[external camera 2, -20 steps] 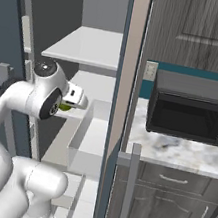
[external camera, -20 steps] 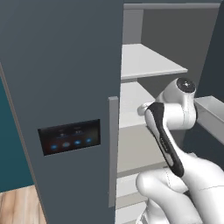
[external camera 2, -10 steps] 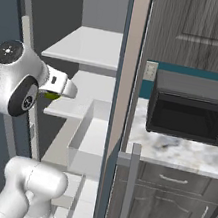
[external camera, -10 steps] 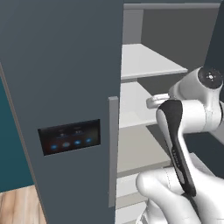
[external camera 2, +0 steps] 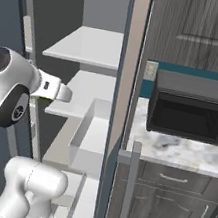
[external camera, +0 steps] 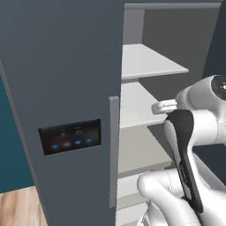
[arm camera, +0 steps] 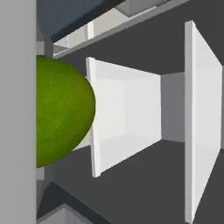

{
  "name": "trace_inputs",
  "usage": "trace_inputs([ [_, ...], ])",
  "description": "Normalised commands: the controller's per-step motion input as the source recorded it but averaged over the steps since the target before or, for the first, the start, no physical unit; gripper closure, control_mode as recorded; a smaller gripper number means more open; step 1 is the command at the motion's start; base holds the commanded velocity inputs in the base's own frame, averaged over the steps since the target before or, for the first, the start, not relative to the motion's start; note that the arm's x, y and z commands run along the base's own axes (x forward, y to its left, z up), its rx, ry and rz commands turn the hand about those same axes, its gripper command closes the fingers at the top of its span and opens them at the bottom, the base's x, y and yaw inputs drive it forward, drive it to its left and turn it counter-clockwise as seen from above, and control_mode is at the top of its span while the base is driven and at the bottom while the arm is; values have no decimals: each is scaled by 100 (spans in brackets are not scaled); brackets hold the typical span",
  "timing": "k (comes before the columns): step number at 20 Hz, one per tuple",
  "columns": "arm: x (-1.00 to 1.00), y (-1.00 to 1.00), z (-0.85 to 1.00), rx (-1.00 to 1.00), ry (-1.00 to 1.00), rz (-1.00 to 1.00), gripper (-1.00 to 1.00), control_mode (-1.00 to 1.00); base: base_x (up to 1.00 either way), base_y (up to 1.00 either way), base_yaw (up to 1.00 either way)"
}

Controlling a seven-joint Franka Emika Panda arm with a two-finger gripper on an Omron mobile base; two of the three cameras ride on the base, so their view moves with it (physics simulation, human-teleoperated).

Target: Grab the garlic and lime from the fridge, place them in the blender, close the lid, and turn on the blender to create a marinade.

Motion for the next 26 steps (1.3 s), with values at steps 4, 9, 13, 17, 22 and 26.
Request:
trace_inputs([
  [4, 0, 0, 0, 0, 0, 0, 100, 100, -100, 1, 6],
  [9, 0, 0, 0, 0, 0, 0, 100, 100, -100, 2, 3],
  [13, 0, 0, 0, 0, 0, 0, 100, 100, -100, 0, -27],
  [17, 0, 0, 0, 0, 0, 0, 100, 100, -99, 0, -58],
  [22, 0, 0, 0, 0, 0, 0, 100, 100, -78, 0, -68],
  [26, 0, 0, 0, 0, 0, 0, 100, 100, -43, -15, -71],
])
